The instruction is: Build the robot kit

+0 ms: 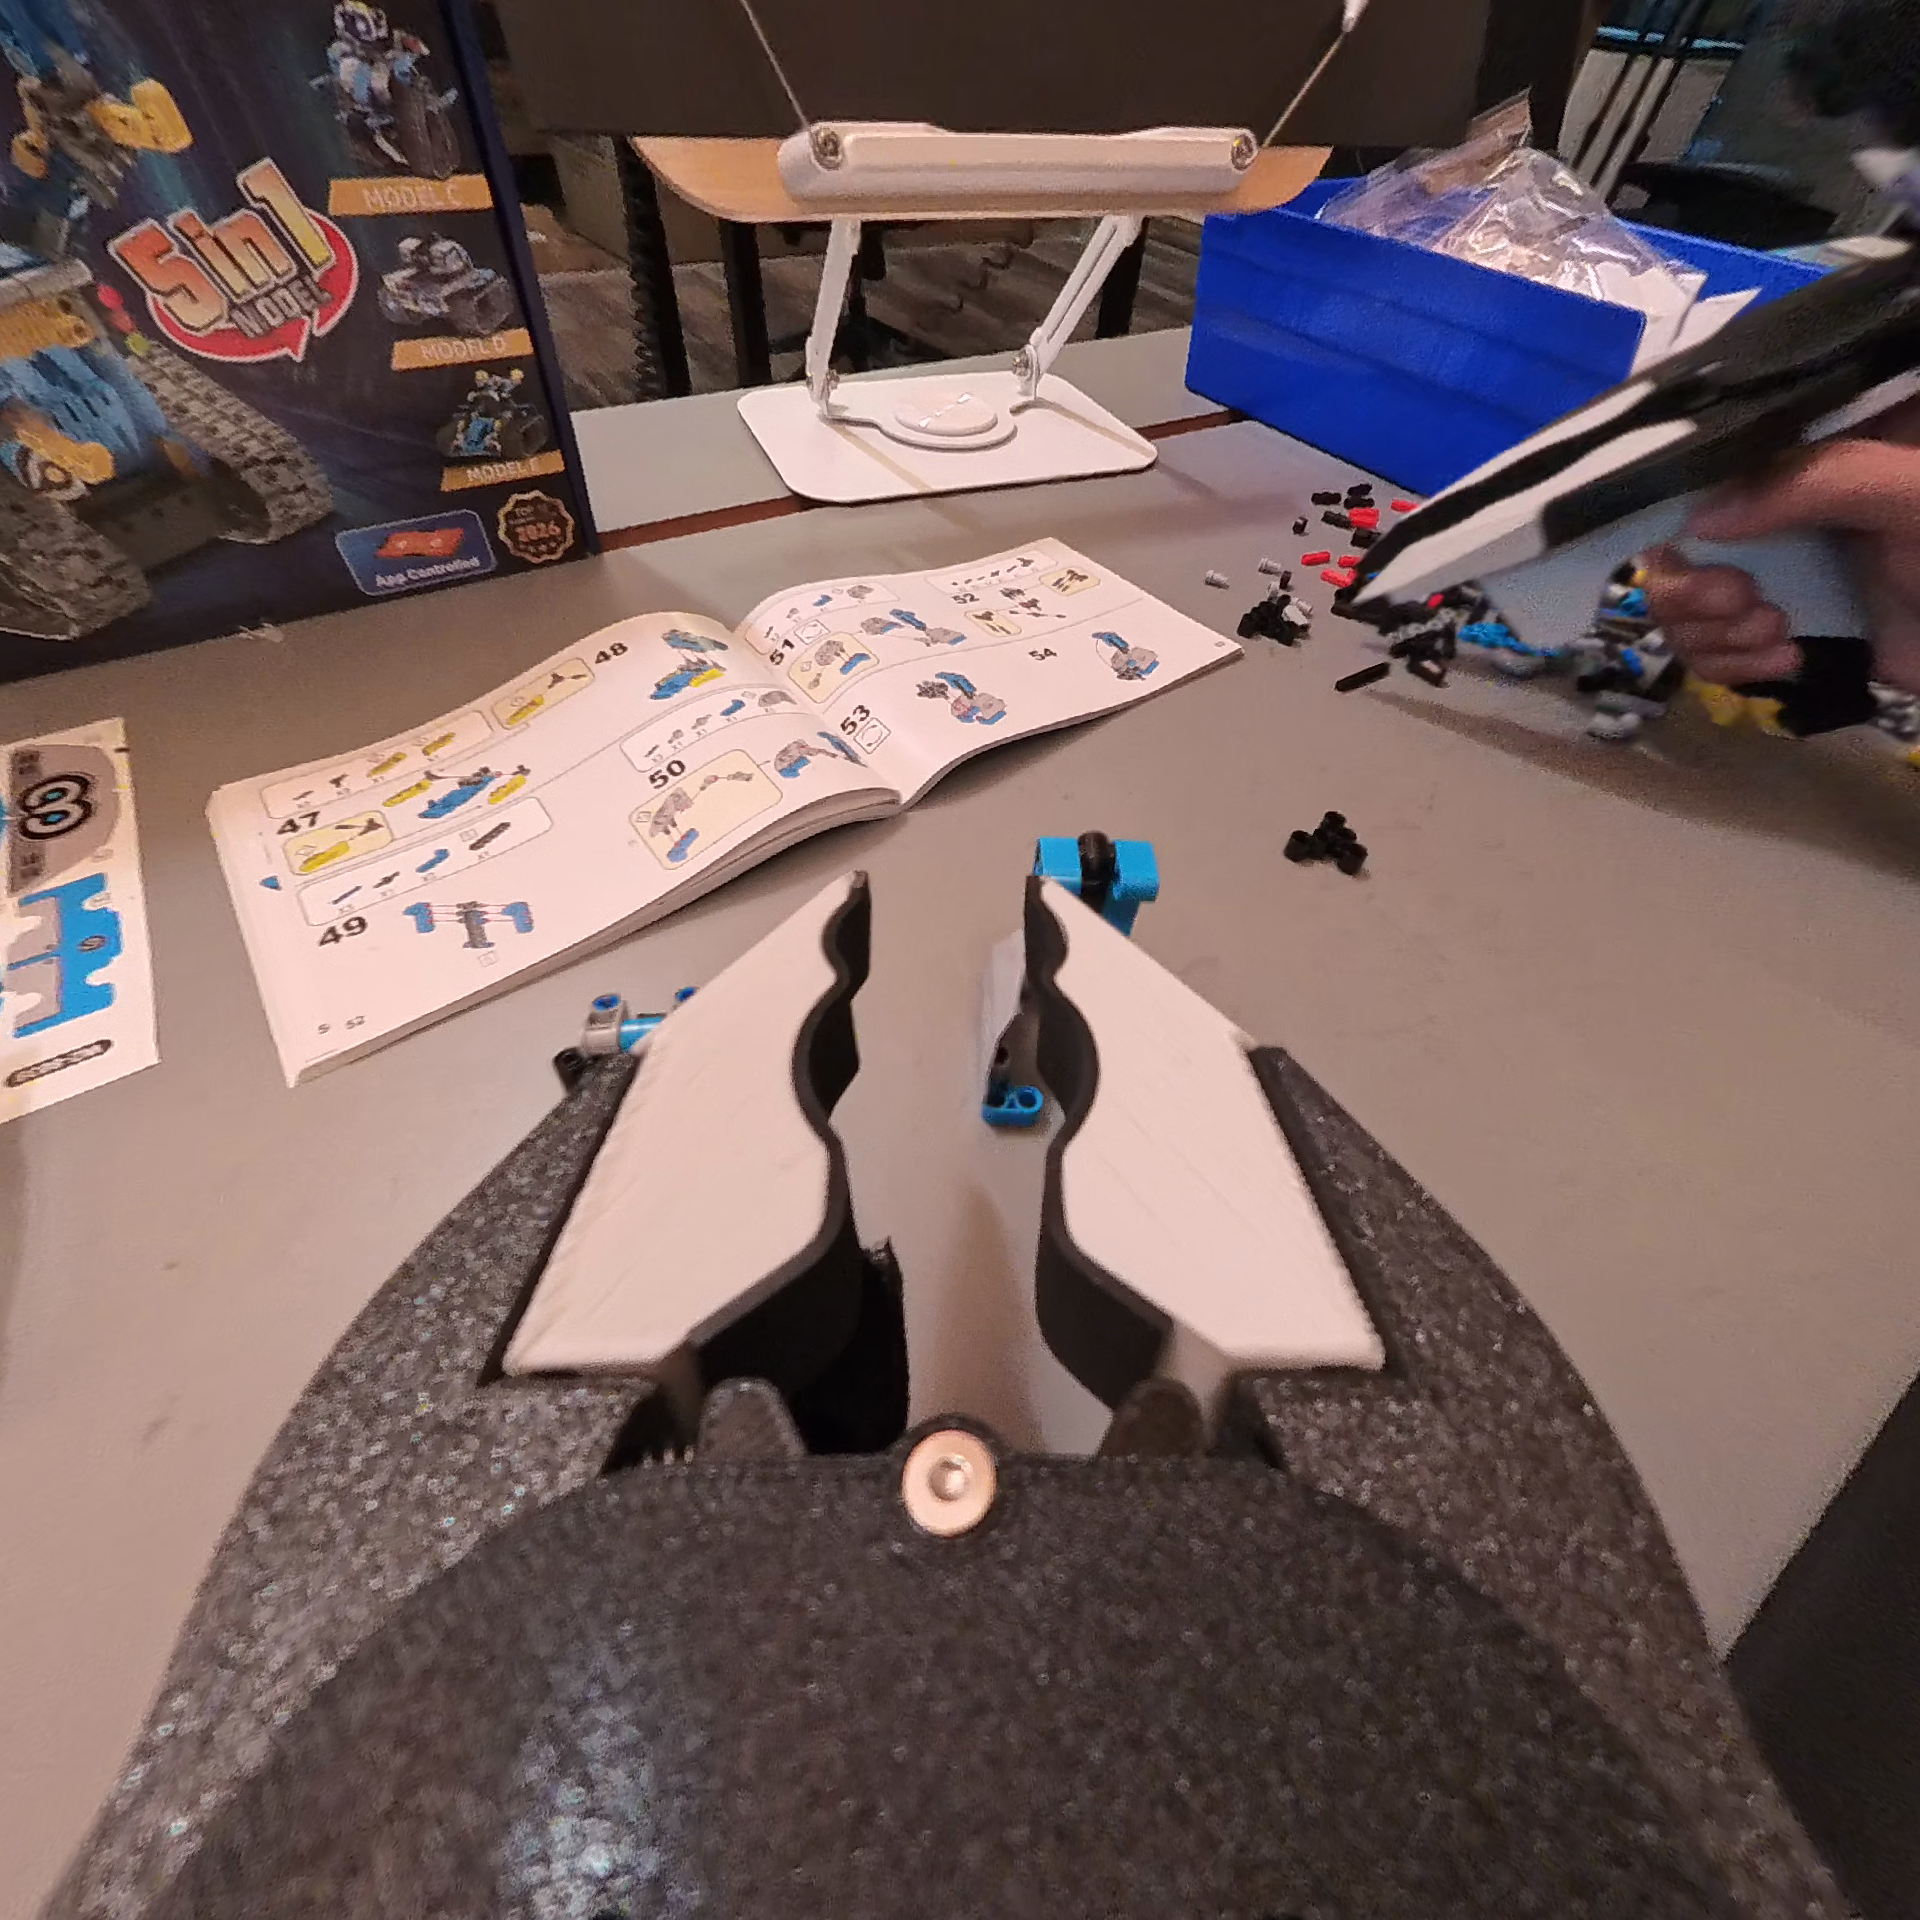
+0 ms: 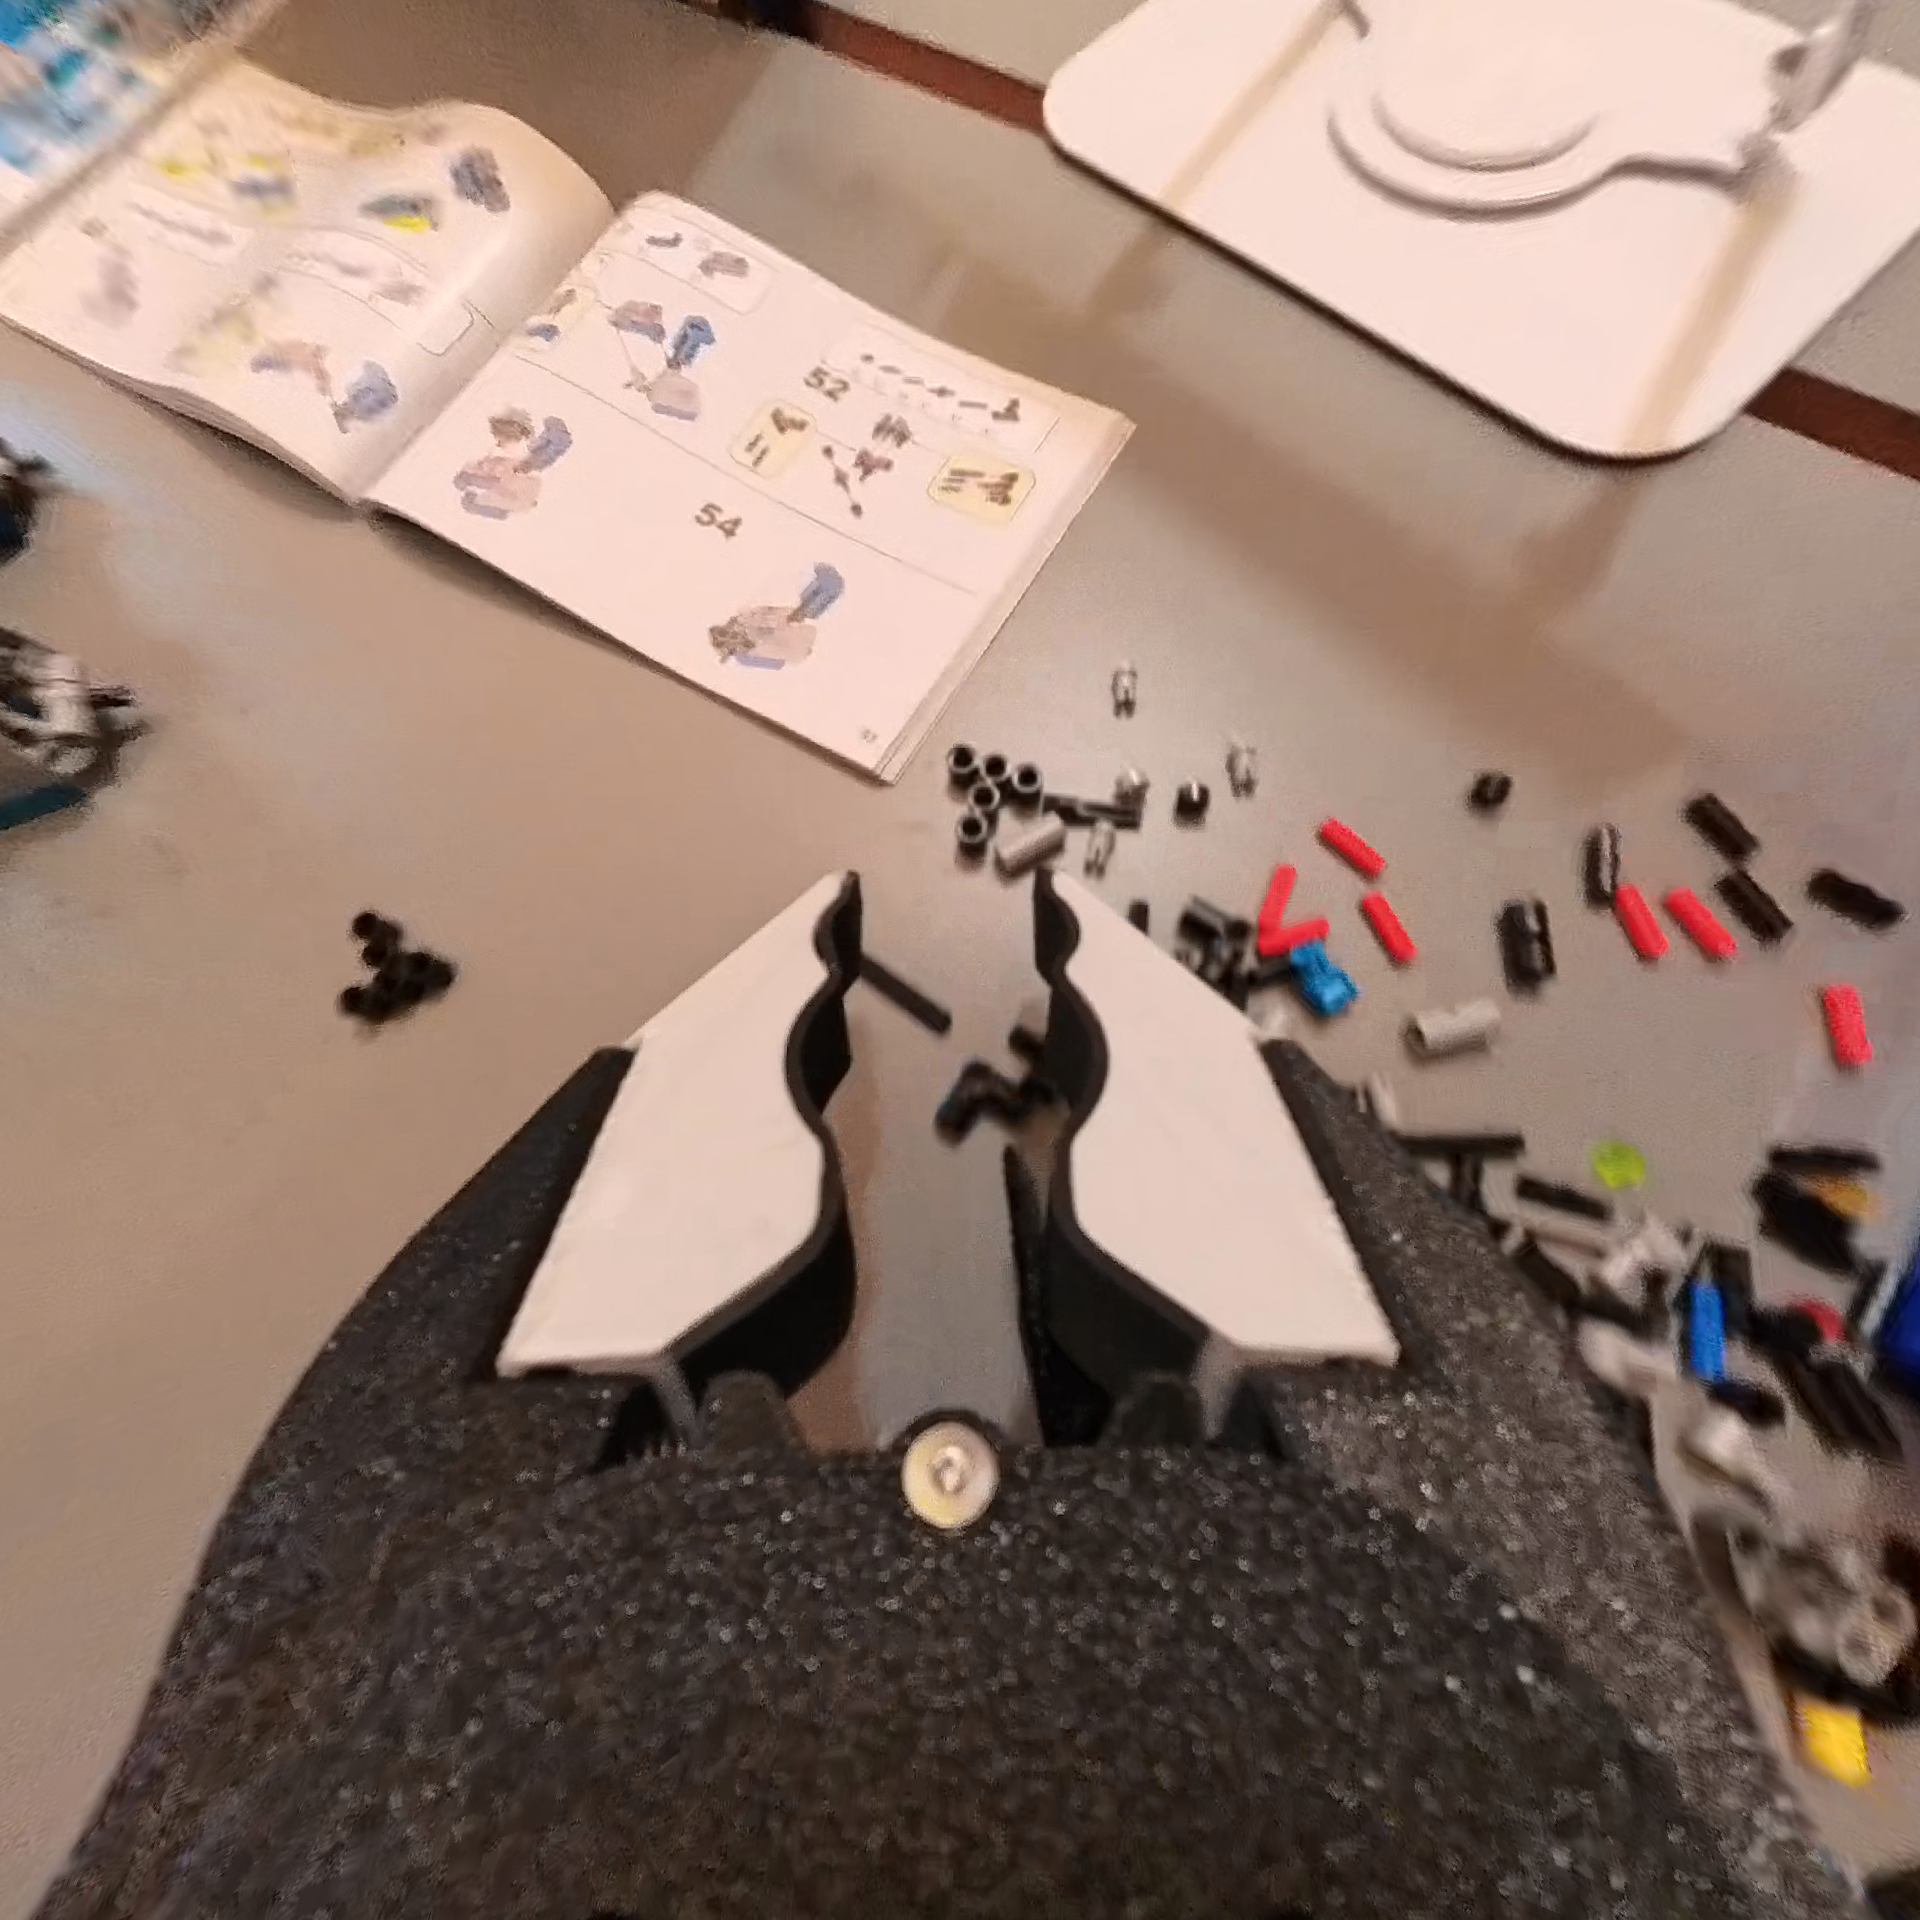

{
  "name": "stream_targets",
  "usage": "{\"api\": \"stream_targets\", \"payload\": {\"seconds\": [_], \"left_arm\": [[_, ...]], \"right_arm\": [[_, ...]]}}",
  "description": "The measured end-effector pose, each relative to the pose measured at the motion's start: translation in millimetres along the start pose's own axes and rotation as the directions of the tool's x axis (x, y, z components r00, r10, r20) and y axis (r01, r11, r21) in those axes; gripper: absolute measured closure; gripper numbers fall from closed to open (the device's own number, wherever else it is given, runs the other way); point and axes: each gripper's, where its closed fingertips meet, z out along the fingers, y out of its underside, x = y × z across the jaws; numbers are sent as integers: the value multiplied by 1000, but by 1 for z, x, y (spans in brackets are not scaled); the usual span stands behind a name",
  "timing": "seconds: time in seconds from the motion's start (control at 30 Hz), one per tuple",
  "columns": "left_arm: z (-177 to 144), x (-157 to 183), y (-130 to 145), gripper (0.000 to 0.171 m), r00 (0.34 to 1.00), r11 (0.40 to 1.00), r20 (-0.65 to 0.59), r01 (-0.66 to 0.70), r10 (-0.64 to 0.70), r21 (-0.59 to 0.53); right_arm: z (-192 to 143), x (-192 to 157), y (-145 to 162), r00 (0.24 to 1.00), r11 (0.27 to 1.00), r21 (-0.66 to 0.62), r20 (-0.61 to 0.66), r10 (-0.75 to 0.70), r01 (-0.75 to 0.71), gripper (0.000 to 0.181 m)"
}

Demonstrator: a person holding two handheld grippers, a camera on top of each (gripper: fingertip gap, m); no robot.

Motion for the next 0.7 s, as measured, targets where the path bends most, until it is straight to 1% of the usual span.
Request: {"api": "stream_targets", "payload": {"seconds": [0.1, 0.13, 0.17, 0.2, 0.27, 0.3, 0.4, 0.47, 0.57, 0.63, 0.7], "left_arm": [[-6, -3, -5, 142, 1000, 999, 9, 14, -14, 32], [-7, -4, -6, 142, 1000, 999, 4, 30, -30, 40], [-7, -4, -6, 142, 999, 998, -5, 49, -49, 42], [-7, -5, -6, 142, 998, 997, -14, 68, -68, 41], [-6, -5, -6, 142, 995, 995, -27, 94, -93, 41], [-6, -5, -6, 142, 995, 994, -31, 100, -99, 41], [-6, -3, -5, 142, 994, 995, -39, 99, -97, 35], [-5, -3, -4, 142, 995, 996, -37, 89, -88, 32], [-4, -2, -3, 142, 996, 996, -38, 84, -83, 24], [-4, -3, -3, 142, 996, 996, -34, 83, -82, 24], [-4, -4, -3, 142, 996, 996, -31, 84, -83, 25]], "right_arm": [[29, -2, 6, 999, 996, -86, -13, -35, 34, 152], [32, -1, 3, 999, 997, -70, -28, -41, 39, 155], [32, 1, 1, 998, 997, -61, -43, -46, 44, 161], [32, 5, -1, 996, 998, -54, -71, -46, 42, 161], [33, 0, -2, 999, 998, -52, -38, -36, 34, 163], [35, 1, 1, 999, 997, -72, -40, -33, 30, 163], [36, 3, 1, 997, 997, -66, -60, -47, 43, 166], [37, 2, 3, 995, 995, -78, -66, -72, 66, 173], [36, 2, 3, 986, 988, -87, -100, -137, 128, 174], [32, -4, 2, 981, 983, -87, -91, -172, 164, 174], [23, -22, -2, 982, 982, -63, -42, -182, 179, 174]]}}
